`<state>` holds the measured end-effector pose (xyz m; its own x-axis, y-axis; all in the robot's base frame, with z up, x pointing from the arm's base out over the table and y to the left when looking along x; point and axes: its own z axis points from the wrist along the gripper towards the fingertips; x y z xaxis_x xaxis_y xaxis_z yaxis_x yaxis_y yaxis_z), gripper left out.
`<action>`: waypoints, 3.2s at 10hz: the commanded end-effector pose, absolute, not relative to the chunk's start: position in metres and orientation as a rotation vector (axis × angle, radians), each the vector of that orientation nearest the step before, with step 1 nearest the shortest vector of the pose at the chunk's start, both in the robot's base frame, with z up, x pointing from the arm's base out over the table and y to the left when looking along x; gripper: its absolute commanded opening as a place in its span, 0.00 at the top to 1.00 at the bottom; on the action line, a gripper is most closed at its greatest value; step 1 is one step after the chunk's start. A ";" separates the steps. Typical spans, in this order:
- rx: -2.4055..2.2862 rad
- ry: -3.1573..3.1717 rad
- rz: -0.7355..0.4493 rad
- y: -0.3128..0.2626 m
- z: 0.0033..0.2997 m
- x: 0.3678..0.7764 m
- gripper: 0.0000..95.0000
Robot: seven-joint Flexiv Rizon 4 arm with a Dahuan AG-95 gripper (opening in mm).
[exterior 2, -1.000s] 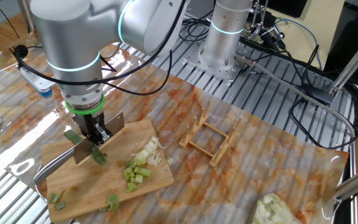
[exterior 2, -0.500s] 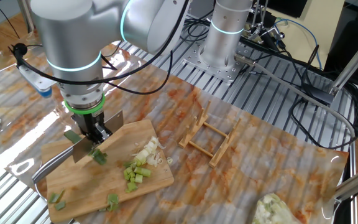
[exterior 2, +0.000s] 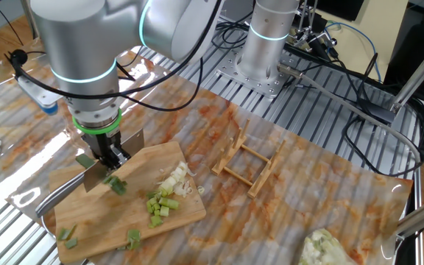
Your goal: Chop the scallions
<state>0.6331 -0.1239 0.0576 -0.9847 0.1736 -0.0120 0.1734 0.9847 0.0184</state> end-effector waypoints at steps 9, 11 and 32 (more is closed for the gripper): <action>0.230 3.130 0.044 -0.138 0.048 0.640 1.00; 0.238 3.126 0.070 -0.142 0.033 0.639 1.00; 0.409 3.092 0.137 -0.130 0.034 0.633 1.00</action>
<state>0.6317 -0.1306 0.0351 -0.9660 0.2583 -0.0090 0.2567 0.9630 0.0822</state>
